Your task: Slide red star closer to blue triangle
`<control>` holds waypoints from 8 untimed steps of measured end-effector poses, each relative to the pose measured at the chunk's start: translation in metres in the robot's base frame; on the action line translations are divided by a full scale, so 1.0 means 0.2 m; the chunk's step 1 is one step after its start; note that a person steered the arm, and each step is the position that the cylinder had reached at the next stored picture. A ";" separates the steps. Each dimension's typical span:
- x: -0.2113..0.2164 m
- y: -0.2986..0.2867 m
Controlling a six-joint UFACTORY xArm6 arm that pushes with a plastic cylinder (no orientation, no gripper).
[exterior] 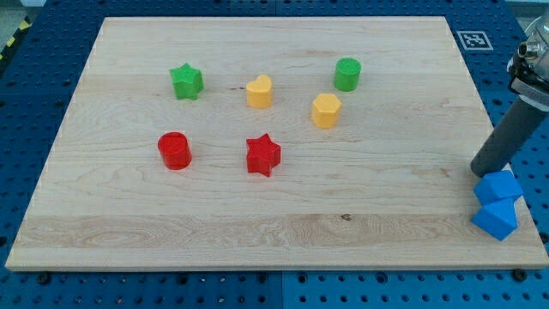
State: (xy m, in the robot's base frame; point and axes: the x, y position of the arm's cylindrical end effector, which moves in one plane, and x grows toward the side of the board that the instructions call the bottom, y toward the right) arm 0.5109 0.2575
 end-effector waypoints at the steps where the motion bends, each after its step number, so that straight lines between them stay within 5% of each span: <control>1: 0.00 0.00; 3: 0.00 -0.05; 8: -0.34 -1.65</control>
State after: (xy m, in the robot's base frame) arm 0.4429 -0.0732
